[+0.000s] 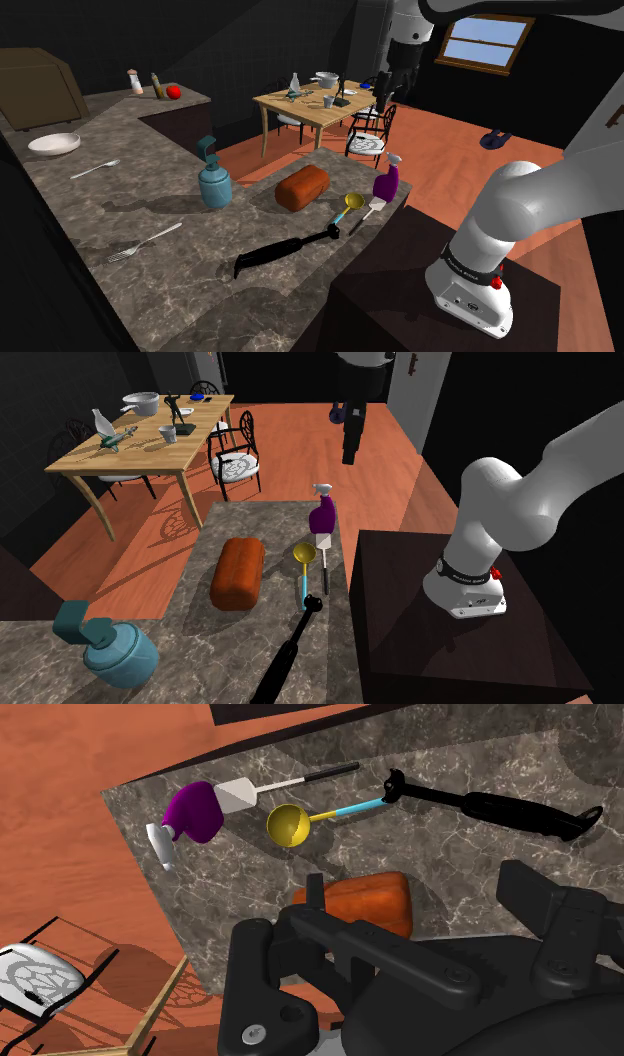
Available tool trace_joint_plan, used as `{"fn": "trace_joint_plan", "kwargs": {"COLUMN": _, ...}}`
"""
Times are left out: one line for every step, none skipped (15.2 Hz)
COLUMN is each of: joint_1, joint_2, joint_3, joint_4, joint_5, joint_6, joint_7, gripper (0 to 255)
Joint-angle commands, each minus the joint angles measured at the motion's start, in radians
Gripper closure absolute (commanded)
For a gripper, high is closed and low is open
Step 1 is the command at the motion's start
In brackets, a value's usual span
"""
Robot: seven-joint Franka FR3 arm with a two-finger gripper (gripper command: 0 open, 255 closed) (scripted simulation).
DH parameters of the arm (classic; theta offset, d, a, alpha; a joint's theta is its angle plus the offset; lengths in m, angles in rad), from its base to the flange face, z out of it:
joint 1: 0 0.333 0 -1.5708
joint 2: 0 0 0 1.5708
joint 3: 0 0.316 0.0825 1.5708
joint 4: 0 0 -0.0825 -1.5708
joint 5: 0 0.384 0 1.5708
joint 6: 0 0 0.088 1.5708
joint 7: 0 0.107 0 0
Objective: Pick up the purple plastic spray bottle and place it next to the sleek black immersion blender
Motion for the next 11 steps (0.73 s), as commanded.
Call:
{"fn": "trace_joint_plan", "kwargs": {"joint_1": 0.0, "joint_2": 0.0, "joint_3": 0.0, "joint_4": 0.0, "joint_5": 0.0, "joint_6": 0.0, "joint_7": 0.0, "gripper": 0}}
{"fn": "trace_joint_plan", "kwargs": {"joint_1": -0.006, "joint_2": -0.003, "joint_3": -0.019, "joint_4": -0.025, "joint_5": -0.01, "joint_6": 0.026, "joint_7": -0.018, "gripper": 0}}
{"fn": "trace_joint_plan", "kwargs": {"joint_1": -0.012, "joint_2": -0.005, "joint_3": -0.037, "joint_4": -0.049, "joint_5": -0.02, "joint_6": 0.052, "joint_7": -0.037, "gripper": 0}}
{"fn": "trace_joint_plan", "kwargs": {"joint_1": -0.019, "joint_2": -0.005, "joint_3": -0.056, "joint_4": -0.071, "joint_5": -0.03, "joint_6": 0.079, "joint_7": -0.055, "gripper": 0}}
{"fn": "trace_joint_plan", "kwargs": {"joint_1": -0.026, "joint_2": -0.004, "joint_3": -0.076, "joint_4": -0.092, "joint_5": -0.04, "joint_6": 0.107, "joint_7": -0.073, "gripper": 0}}
{"fn": "trace_joint_plan", "kwargs": {"joint_1": -0.033, "joint_2": -0.001, "joint_3": -0.095, "joint_4": -0.112, "joint_5": -0.051, "joint_6": 0.134, "joint_7": -0.092, "gripper": 0}}
{"fn": "trace_joint_plan", "kwargs": {"joint_1": -0.041, "joint_2": 0.004, "joint_3": -0.115, "joint_4": -0.131, "joint_5": -0.061, "joint_6": 0.162, "joint_7": -0.11, "gripper": 0}}
{"fn": "trace_joint_plan", "kwargs": {"joint_1": -0.048, "joint_2": 0.011, "joint_3": -0.135, "joint_4": -0.148, "joint_5": -0.071, "joint_6": 0.191, "joint_7": -0.128, "gripper": 0}}
{"fn": "trace_joint_plan", "kwargs": {"joint_1": -0.056, "joint_2": 0.019, "joint_3": -0.156, "joint_4": -0.164, "joint_5": -0.082, "joint_6": 0.22, "joint_7": -0.147, "gripper": 0}}
{"fn": "trace_joint_plan", "kwargs": {"joint_1": -0.063, "joint_2": 0.029, "joint_3": -0.176, "joint_4": -0.179, "joint_5": -0.092, "joint_6": 0.25, "joint_7": -0.165, "gripper": 0}}
{"fn": "trace_joint_plan", "kwargs": {"joint_1": -0.071, "joint_2": 0.041, "joint_3": -0.197, "joint_4": -0.192, "joint_5": -0.101, "joint_6": 0.28, "joint_7": -0.184, "gripper": 0}}
